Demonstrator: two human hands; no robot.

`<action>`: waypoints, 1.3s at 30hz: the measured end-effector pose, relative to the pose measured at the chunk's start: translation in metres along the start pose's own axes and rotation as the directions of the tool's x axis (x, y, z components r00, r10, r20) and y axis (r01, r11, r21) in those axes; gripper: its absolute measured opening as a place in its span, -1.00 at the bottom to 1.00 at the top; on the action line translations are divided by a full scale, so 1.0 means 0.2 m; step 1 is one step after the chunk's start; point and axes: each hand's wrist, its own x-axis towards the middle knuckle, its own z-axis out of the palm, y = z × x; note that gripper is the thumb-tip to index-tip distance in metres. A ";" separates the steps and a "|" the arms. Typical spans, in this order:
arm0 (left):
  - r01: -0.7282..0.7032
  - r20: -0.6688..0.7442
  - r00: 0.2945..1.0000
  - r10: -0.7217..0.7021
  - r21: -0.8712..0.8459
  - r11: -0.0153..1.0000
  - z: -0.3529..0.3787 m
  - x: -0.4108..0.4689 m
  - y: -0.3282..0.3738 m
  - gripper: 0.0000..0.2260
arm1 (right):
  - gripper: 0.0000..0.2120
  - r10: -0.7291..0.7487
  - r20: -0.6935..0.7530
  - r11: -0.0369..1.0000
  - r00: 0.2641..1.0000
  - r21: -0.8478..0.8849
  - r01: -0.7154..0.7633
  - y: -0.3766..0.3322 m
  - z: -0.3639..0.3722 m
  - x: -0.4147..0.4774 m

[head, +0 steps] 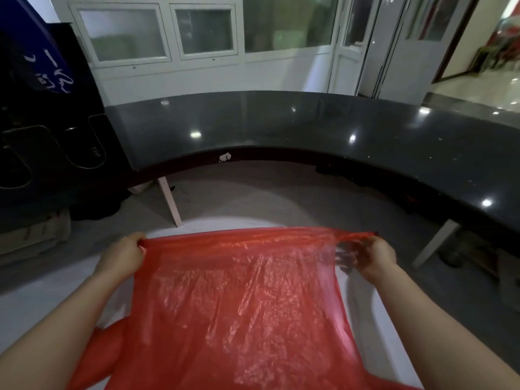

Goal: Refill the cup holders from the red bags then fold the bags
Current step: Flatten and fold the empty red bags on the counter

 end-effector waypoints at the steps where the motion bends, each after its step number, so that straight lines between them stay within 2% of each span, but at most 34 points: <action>1: 0.003 0.021 1.000 -0.002 -0.051 0.999 0.01 -0.01 0.01 -0.84 | -0.79 -0.044 -0.023 0.995 0.999 -0.087 0.042 0.01 0.00 -0.01; 3: 0.024 0.058 0.998 -0.016 -0.137 0.990 0.02 -0.03 0.03 -0.82 | -0.56 -0.282 -0.152 0.912 0.947 -0.350 0.215 0.04 0.01 -0.03; 4: 0.027 0.059 0.998 -0.017 -0.174 0.984 0.03 -0.04 0.04 -0.82 | -0.50 -0.446 -0.151 0.805 0.882 -0.499 0.321 0.06 0.01 -0.05; 6: 0.003 0.033 0.999 0.005 -0.221 0.975 0.04 -0.04 0.06 -0.84 | -0.52 -0.700 0.049 0.519 0.712 -0.651 0.554 0.07 0.08 -0.11; 7: -0.015 0.019 1.000 0.020 -0.236 0.972 0.04 -0.04 0.08 -0.86 | -0.58 -0.745 0.194 0.384 0.639 -0.658 0.648 0.08 0.13 -0.13; 8: -0.032 0.007 0.999 0.035 -0.259 0.965 0.05 -0.04 0.10 -0.88 | -0.66 -0.747 0.326 0.281 0.580 -0.636 0.719 0.10 0.20 -0.15; 10: -0.054 -0.026 0.999 0.048 -0.334 0.941 0.05 -0.05 0.15 -0.90 | -0.75 -0.689 0.534 0.147 0.489 -0.558 0.816 0.14 0.34 -0.19; 14: -0.023 -0.071 0.997 -0.017 -0.535 0.845 0.04 -0.10 0.22 -0.81 | -0.83 -0.497 0.772 0.040 0.395 -0.435 0.900 0.26 0.58 -0.25; 16: 0.059 -0.011 0.995 -0.096 -0.713 0.699 0.03 -0.12 0.23 -0.82 | -0.81 -0.374 0.860 0.001 0.347 -0.374 0.928 0.32 0.68 -0.26; 18: 0.161 0.095 0.983 -0.155 -0.848 0.505 0.01 -0.14 0.24 -0.94 | -0.75 -0.242 0.920 -0.024 0.309 -0.324 0.946 0.35 0.76 -0.29; 21: 0.272 0.233 0.957 -0.171 -0.927 0.259 -0.02 -0.17 0.24 -0.93 | -0.73 -0.127 0.952 0.044 0.279 -0.275 0.960 0.36 0.86 -0.33; 22: 0.288 0.252 0.951 -0.177 -0.931 0.225 -0.03 -0.17 0.23 -0.91 | -0.74 -0.103 0.958 0.061 0.269 -0.264 0.963 0.36 0.89 -0.34; 26: 0.303 0.264 0.942 -0.205 -0.933 0.192 -0.06 -0.16 0.22 -0.83 | -0.85 -0.028 0.966 0.076 0.258 -0.255 0.964 0.35 0.98 -0.37; 29: 0.308 0.275 0.935 -0.224 -0.942 0.132 -0.07 -0.15 0.23 -0.80 | -0.75 0.053 0.955 0.118 0.291 -0.296 0.948 0.33 1.00 -0.38; 32: 0.307 0.248 0.923 -0.294 -0.936 0.174 -0.06 -0.12 0.24 -0.79 | -0.76 0.223 0.907 0.123 0.356 -0.389 0.913 0.32 0.98 -0.36; 35: 0.292 0.179 0.923 -0.341 -0.903 0.316 -0.04 -0.09 0.23 -0.77 | -0.74 0.310 0.851 0.056 0.425 -0.462 0.885 0.29 0.91 -0.27; 37: 0.274 0.132 0.926 -0.355 -0.880 0.388 -0.03 -0.08 0.23 -0.80 | -0.80 0.309 0.839 -0.027 0.448 -0.463 0.886 0.26 0.84 -0.22; 39: 0.231 0.040 0.926 -0.376 -0.847 0.479 -0.01 -0.07 0.23 -0.85 | -0.82 0.232 0.856 -0.071 0.462 -0.459 0.886 0.24 0.78 -0.18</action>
